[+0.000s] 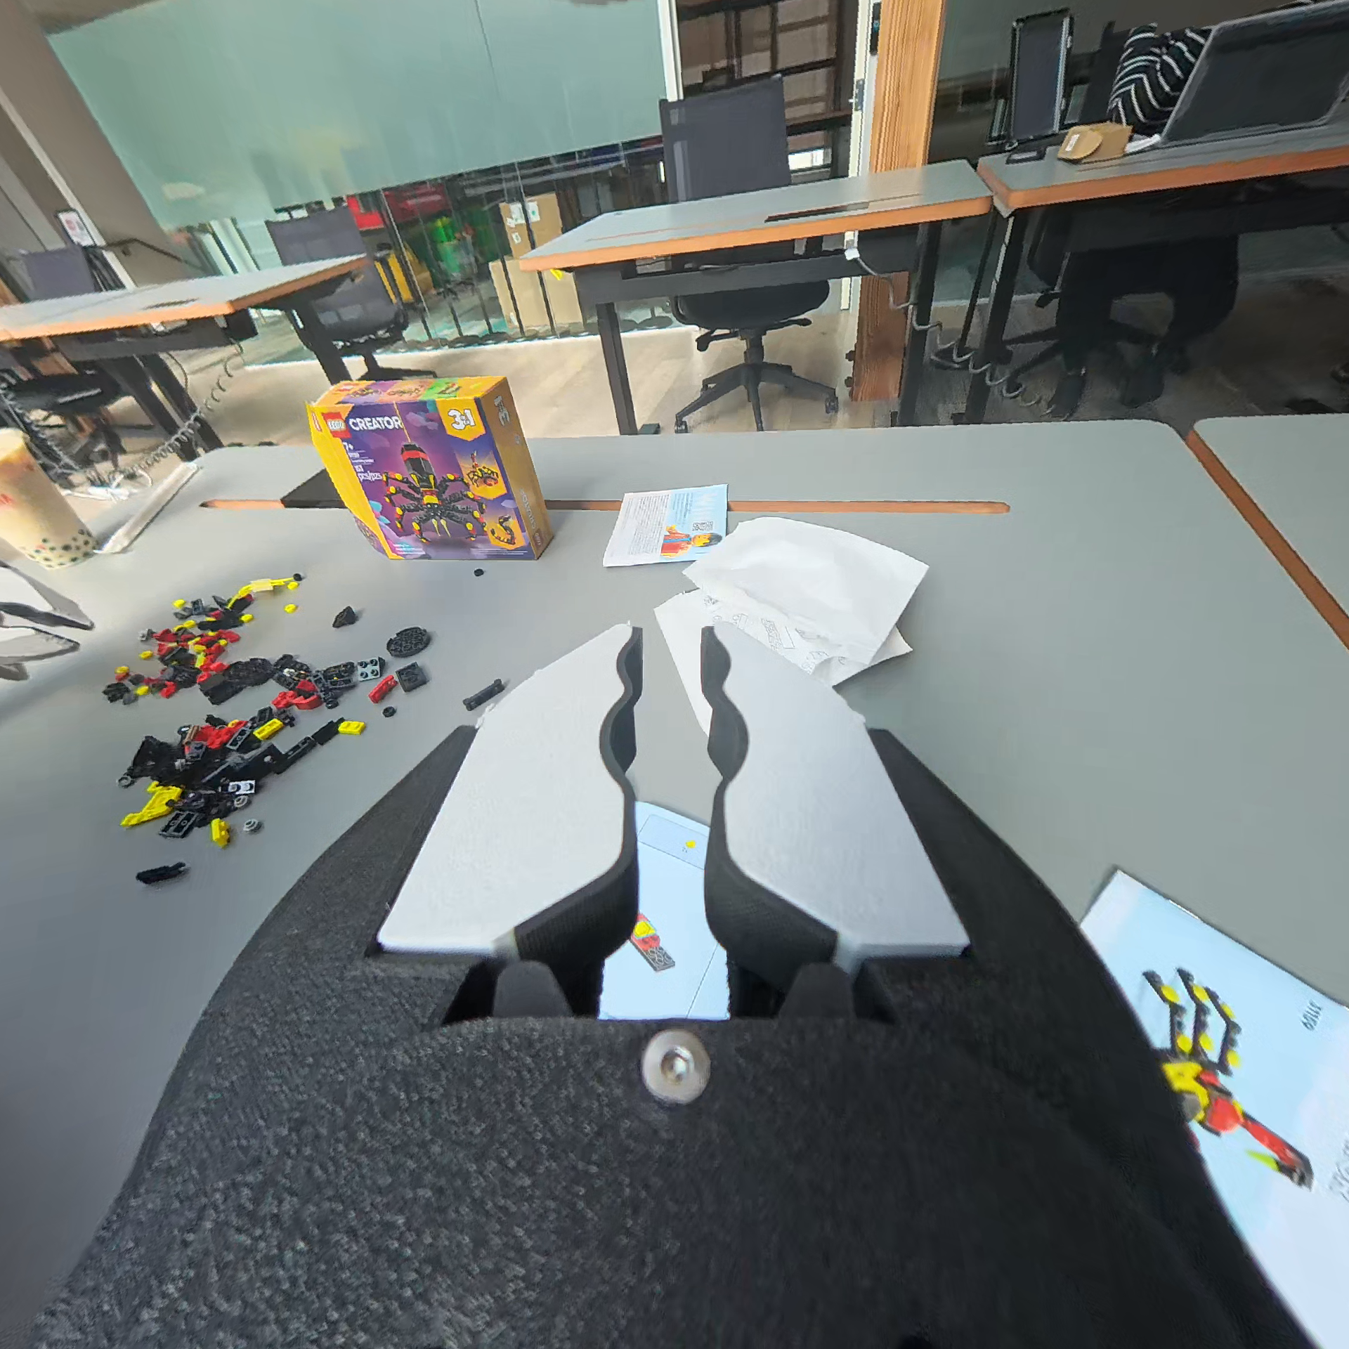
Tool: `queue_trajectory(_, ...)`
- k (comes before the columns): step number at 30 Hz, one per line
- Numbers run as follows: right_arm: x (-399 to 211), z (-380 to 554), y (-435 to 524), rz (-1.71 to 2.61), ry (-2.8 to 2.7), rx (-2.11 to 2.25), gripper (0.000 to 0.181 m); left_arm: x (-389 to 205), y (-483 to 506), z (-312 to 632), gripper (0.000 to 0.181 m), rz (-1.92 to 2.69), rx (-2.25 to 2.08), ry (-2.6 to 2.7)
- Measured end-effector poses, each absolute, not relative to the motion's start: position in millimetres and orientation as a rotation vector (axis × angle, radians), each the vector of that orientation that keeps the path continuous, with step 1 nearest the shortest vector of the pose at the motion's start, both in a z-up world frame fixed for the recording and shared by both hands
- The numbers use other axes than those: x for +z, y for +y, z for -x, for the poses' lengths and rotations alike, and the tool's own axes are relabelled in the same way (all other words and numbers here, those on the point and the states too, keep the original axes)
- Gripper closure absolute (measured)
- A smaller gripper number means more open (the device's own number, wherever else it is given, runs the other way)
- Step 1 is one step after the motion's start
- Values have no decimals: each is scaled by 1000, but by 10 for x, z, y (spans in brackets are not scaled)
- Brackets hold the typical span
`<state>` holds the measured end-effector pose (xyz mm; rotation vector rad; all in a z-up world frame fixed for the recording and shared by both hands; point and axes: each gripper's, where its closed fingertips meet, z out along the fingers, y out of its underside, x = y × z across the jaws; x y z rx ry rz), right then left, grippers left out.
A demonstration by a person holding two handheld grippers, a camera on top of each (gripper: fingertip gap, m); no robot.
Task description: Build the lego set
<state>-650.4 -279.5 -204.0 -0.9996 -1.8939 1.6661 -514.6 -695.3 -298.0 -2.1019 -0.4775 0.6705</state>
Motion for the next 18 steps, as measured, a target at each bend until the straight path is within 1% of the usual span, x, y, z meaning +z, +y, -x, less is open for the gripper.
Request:
queue_trajectory(3,-2035,6249,-2407,1066,-1845,1620,167,-2996,-6963,5005,170,2036,678,-534)
queue_trajectory(6,-2050,6060,-2222,1101,-1841,1567,167,-2904,-6945,4964,170,1980,662,-551)
queue_trajectory(13,-1921,5888,-2132,1066,-1841,1507,167,-2564,-6938,4998,171,1798,653,-542)
queue_trajectory(18,-1835,5875,-2170,1040,-1848,1519,167,-2482,-7020,5001,171,1731,650,-567)
